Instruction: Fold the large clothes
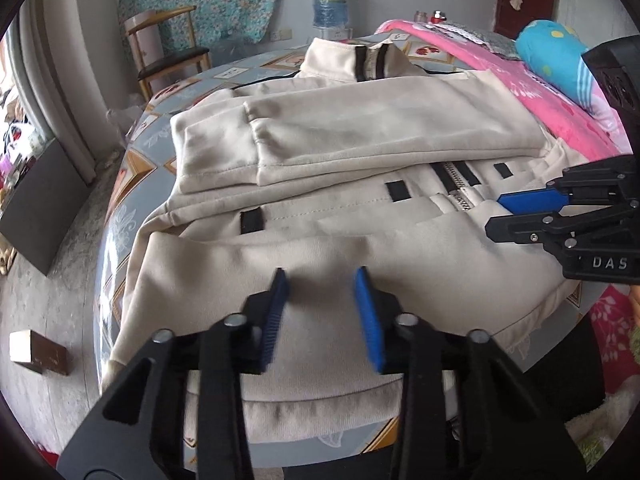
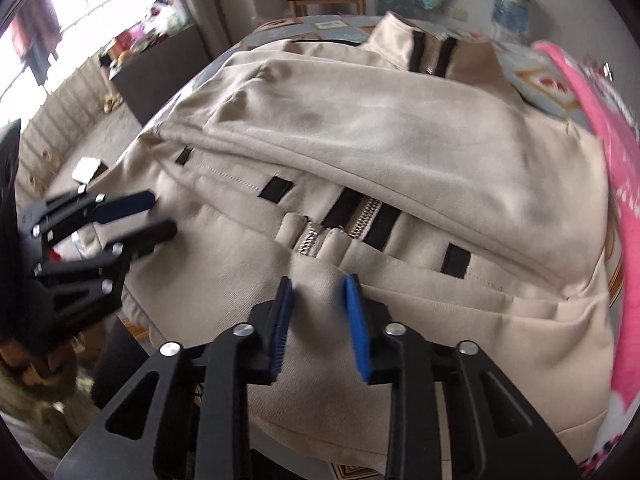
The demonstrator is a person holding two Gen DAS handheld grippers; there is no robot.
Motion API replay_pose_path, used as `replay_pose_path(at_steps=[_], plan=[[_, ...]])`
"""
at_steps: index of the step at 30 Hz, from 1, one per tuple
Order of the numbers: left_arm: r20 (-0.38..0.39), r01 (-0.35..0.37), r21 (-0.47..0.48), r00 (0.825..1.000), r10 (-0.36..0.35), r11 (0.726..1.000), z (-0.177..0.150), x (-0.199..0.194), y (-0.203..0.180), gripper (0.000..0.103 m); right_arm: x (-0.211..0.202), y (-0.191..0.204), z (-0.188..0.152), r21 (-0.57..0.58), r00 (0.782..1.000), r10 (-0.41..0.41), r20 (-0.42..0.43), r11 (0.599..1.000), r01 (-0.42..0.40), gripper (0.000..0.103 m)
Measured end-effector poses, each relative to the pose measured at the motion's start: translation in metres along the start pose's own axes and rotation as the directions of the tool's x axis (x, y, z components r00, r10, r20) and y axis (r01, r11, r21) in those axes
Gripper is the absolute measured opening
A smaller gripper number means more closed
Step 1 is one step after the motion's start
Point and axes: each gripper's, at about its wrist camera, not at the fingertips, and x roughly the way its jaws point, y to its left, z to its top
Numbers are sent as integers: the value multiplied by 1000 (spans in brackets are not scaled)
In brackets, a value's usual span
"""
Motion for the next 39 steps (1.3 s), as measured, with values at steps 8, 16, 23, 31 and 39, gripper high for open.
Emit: replay_pose_path(at_steps=[8, 16, 23, 31, 39], plan=[[94, -99, 121, 992, 87, 988, 4, -16, -16, 2, -31, 1, 7, 23, 994, -2, 112, 1000, 0, 5], [125, -132, 107, 985, 118, 986, 30, -9, -7, 2, -16, -9, 24, 61, 989, -28, 145, 998, 19, 5], [66, -148, 121, 988, 141, 982, 18, 19, -8, 2, 3, -27, 10, 152, 992, 35, 119, 987, -54, 9], [64, -152, 118, 987, 145, 981, 16, 20, -8, 2, -78, -126, -43, 389, 957, -235, 169, 908, 154, 41], [64, -164, 119, 986, 157, 979, 16, 21, -10, 2, -55, -186, -64, 504, 981, -181, 70, 855, 122, 41]])
